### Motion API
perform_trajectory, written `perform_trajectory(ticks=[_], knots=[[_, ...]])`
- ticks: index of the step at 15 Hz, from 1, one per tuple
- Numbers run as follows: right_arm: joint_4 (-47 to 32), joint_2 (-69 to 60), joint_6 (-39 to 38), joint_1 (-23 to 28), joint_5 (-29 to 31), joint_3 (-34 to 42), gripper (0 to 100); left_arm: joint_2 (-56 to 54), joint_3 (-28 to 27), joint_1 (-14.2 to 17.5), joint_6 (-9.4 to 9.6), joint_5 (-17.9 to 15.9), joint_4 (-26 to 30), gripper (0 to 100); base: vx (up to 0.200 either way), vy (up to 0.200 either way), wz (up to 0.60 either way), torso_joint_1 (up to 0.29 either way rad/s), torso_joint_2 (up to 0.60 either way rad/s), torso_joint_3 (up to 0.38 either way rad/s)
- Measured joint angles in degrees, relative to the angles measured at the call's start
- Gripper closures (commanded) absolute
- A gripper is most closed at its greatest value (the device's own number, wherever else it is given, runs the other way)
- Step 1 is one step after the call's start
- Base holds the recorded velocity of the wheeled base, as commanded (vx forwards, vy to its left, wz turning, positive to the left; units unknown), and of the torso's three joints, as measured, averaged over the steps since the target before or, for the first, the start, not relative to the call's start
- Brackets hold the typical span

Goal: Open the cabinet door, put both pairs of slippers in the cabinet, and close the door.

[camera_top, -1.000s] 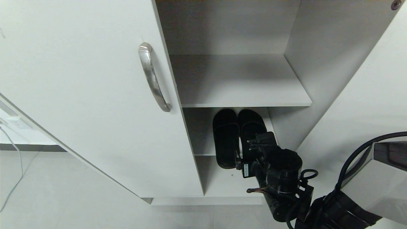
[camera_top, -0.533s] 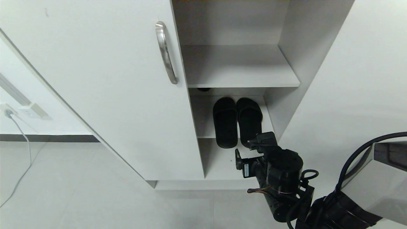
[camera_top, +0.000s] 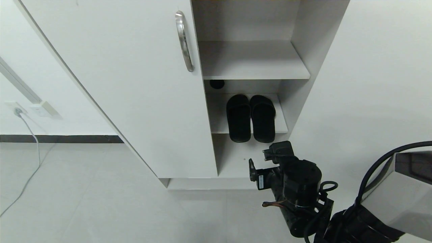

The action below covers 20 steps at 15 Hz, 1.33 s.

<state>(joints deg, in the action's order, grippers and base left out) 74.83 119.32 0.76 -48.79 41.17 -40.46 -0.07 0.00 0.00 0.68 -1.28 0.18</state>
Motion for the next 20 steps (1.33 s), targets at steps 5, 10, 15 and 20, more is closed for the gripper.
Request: perform_trajectory(ticks=[5, 10, 15, 20], knots=[[-0.1, 0.0, 0.0, -0.4, -0.2, 0.6, 0, 0.0, -0.1, 0.0, 0.05, 0.0, 0.0, 100, 0.0, 0.0, 0.0, 0.0, 0.0, 0.0], [-0.5, 0.1, 0.1, -0.5, -0.1, 0.8, 0, 0.0, -0.1, 0.0, 0.1, -0.1, 0.0, 100, 0.0, 0.0, 0.0, 0.0, 0.0, 0.052], [-0.4, 0.1, 0.1, -1.2, -1.2, 1.1, 0, 0.0, -0.1, 0.0, 0.1, -0.1, 0.1, 100, 0.0, 0.0, 0.0, 0.001, 0.0, 0.198], [0.3, 0.0, -0.2, -0.7, -1.6, 1.7, 0, 0.0, -0.1, 0.0, 0.11, 0.0, 0.0, 100, 0.0, 0.0, 0.0, 0.003, 0.0, 0.205]])
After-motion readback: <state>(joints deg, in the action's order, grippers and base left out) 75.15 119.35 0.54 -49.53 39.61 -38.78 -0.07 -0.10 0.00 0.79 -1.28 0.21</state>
